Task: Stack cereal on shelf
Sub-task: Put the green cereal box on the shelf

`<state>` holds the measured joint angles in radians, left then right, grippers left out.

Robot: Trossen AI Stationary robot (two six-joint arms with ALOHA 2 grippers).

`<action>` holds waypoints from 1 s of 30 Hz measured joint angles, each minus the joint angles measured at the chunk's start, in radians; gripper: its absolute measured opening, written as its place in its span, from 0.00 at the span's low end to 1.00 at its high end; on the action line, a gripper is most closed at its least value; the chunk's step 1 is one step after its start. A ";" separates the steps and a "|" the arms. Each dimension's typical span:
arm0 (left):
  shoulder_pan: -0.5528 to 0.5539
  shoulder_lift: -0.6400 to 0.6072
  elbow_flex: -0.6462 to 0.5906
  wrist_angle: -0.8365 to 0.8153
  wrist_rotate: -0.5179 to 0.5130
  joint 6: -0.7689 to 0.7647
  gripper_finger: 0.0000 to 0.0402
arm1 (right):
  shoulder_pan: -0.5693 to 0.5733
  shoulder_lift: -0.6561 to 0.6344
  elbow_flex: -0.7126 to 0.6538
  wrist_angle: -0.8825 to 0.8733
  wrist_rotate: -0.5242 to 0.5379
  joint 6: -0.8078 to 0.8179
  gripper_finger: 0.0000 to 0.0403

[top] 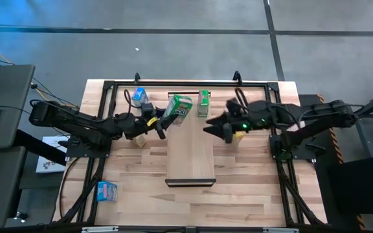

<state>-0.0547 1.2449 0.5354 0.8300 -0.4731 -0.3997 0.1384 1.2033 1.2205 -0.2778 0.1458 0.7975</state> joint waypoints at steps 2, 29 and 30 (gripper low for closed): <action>0.000 0.001 0.000 0.024 0.063 -0.003 0.42 | -0.038 0.042 0.053 -0.049 -0.043 -0.055 0.67; -0.052 -0.006 0.001 0.294 0.202 -0.079 0.42 | -0.119 0.340 0.397 -0.084 -0.003 -0.222 0.64; -0.052 -0.006 0.001 0.295 0.202 -0.079 0.42 | -0.119 0.340 0.397 -0.081 -0.003 -0.222 0.62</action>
<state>-0.1070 1.2388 0.5365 1.1248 -0.2714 -0.4786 0.0193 1.5429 1.6176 -0.3585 0.1425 0.5751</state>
